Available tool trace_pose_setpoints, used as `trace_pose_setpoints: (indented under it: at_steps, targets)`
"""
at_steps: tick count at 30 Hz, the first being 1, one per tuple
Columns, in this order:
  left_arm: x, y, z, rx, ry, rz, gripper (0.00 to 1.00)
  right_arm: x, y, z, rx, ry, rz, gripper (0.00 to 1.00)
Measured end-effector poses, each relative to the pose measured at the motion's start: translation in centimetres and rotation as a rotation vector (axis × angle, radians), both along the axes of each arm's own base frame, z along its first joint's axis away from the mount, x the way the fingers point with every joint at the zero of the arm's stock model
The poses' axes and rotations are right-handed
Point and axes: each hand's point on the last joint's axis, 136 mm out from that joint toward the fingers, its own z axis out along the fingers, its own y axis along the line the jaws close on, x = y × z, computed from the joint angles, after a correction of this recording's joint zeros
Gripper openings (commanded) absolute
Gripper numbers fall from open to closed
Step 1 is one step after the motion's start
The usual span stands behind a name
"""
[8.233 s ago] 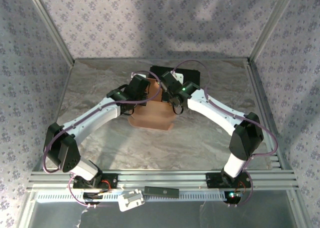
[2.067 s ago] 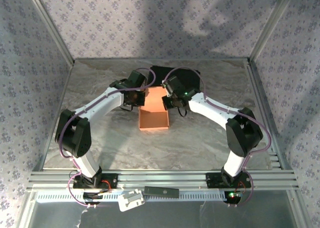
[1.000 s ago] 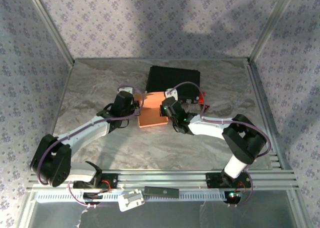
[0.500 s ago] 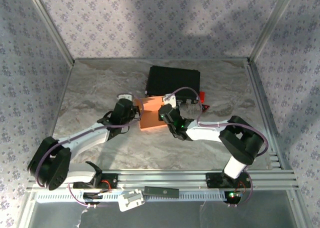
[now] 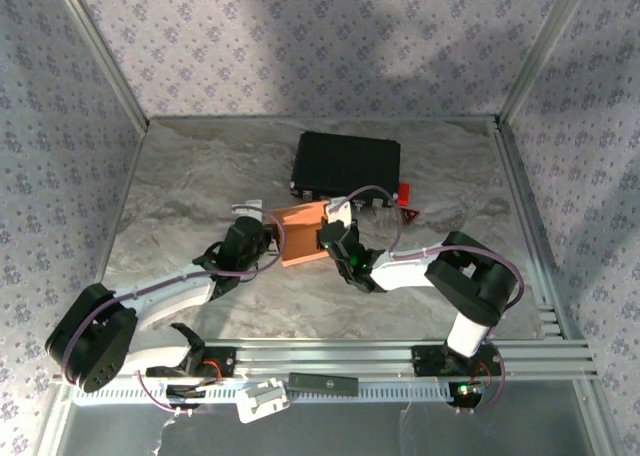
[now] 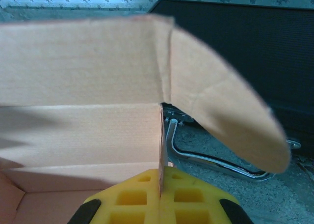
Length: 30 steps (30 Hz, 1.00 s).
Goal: Fold the paper box
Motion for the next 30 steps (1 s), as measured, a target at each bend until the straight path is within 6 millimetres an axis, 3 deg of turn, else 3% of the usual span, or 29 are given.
trace_pose_setpoints:
  at_steps: [14, 22, 26, 30]
  targets:
    - [-1.4, -1.1, 0.0, 0.012, -0.043, 0.034, 0.02, -0.4, -0.7, -0.4, 0.005, -0.003, -0.021, 0.0]
    - [-2.0, -1.0, -0.3, 0.044, -0.068, 0.07, 0.0, -1.6, -1.1, -0.1, 0.013, 0.034, -0.007, 0.04]
    - [-1.9, -1.0, -0.6, 0.055, -0.078, 0.093, 0.0, -2.1, -1.1, -0.1, 0.016, 0.055, 0.01, 0.09]
    - [-2.0, -1.1, -0.7, 0.064, -0.083, 0.101, 0.0, -2.5, -0.9, -0.5, 0.019, 0.1, 0.048, 0.23]
